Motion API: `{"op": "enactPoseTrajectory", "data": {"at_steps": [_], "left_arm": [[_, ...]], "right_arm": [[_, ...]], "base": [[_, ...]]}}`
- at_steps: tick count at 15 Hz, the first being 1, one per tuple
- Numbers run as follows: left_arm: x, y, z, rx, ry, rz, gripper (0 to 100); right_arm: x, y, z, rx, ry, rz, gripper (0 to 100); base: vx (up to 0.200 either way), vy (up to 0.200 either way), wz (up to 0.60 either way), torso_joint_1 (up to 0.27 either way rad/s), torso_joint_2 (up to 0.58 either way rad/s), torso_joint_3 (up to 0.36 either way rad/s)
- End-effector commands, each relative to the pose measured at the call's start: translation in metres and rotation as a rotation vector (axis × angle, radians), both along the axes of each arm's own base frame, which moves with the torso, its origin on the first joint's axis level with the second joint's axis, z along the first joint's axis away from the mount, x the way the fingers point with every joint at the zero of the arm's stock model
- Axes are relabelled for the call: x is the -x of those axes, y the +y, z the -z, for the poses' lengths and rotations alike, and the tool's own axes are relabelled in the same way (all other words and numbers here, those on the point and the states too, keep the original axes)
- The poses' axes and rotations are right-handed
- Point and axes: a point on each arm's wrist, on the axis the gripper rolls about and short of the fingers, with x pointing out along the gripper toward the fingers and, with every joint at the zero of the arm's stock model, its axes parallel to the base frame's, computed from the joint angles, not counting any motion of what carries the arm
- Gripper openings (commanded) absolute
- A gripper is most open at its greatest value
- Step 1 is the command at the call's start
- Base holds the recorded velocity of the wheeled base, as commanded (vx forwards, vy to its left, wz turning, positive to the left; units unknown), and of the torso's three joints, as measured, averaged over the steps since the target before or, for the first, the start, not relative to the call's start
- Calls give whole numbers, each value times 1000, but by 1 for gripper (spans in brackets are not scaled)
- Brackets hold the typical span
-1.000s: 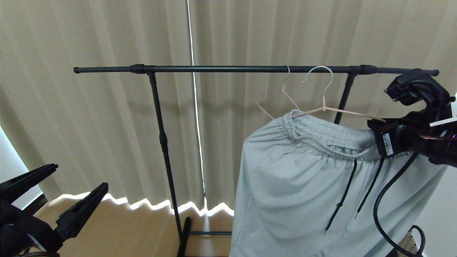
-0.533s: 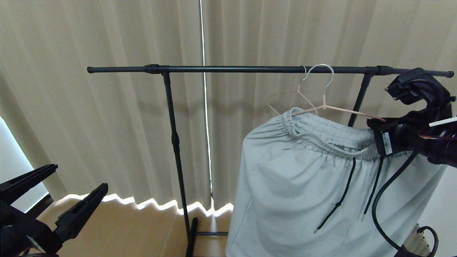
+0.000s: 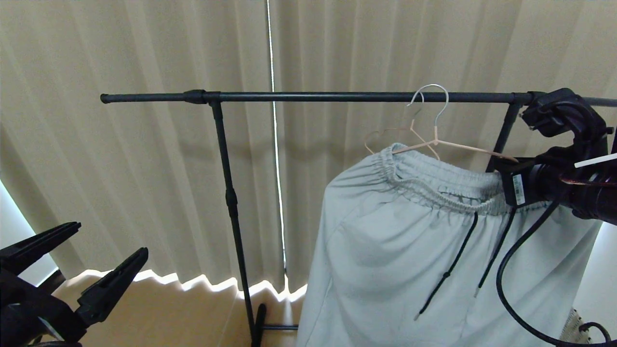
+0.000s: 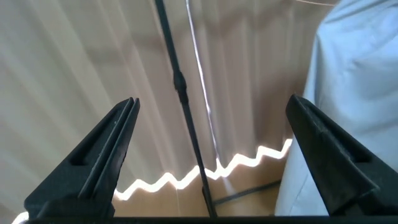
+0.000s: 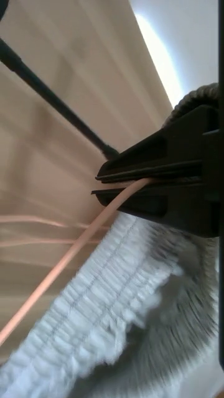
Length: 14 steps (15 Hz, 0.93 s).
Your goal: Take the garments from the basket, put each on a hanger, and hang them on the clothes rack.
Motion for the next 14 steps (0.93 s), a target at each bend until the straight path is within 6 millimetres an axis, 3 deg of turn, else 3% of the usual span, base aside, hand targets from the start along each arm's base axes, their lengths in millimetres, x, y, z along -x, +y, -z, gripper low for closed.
{"op": "enactPoseTrajectory", "data": {"at_steps": [1, 6, 9, 14], "left_arm": [[-1, 0, 1, -1, 9, -1, 100], [-2, 0, 2, -11, 13, -4, 100], [-3, -1, 2, -22, 13, 0, 100], [-5, -2, 5, -37, 27, 0, 100]], "right_arm": [[1, 8, 2, -31, 11, -20, 0], [-8, 17, 12, -50, 44, -10, 0], [-17, 20, 8, -65, 16, 87, 0], [-35, 30, -2, -81, -20, 105, 0]], "base": [[200, 0, 0, 2, 2, 2], [200, 0, 0, 2, 5, 3], [0, 0, 0, 0, 0, 0], [0, 0, 0, 0, 0, 0]]}}
